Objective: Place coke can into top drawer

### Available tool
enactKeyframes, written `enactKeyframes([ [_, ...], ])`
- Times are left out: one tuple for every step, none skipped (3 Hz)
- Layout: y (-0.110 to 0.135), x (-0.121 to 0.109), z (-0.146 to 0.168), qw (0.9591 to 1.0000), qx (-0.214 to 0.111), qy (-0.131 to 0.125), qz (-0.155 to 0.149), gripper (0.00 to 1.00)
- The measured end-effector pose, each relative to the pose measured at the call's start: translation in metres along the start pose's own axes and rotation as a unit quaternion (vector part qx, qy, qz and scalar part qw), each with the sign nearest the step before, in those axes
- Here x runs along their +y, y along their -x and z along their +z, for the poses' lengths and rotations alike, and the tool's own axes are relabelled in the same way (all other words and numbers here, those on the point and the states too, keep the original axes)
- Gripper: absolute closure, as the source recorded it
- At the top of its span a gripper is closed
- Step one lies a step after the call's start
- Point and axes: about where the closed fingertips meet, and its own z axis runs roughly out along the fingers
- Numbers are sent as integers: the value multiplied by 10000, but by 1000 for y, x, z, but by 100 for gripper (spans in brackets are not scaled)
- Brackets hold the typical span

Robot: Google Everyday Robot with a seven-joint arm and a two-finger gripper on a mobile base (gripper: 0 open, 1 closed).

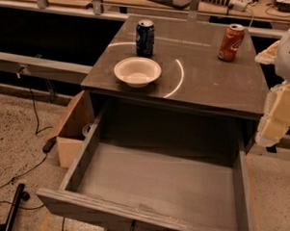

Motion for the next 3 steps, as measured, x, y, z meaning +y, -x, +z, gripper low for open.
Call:
enactKeyframes([
  [0,0,0,10000,-1,-1,1,0],
  [-7,-11,7,9981,-326,-228,475,0],
  [-45,-30,28,9856,-913,-498,1335,0],
])
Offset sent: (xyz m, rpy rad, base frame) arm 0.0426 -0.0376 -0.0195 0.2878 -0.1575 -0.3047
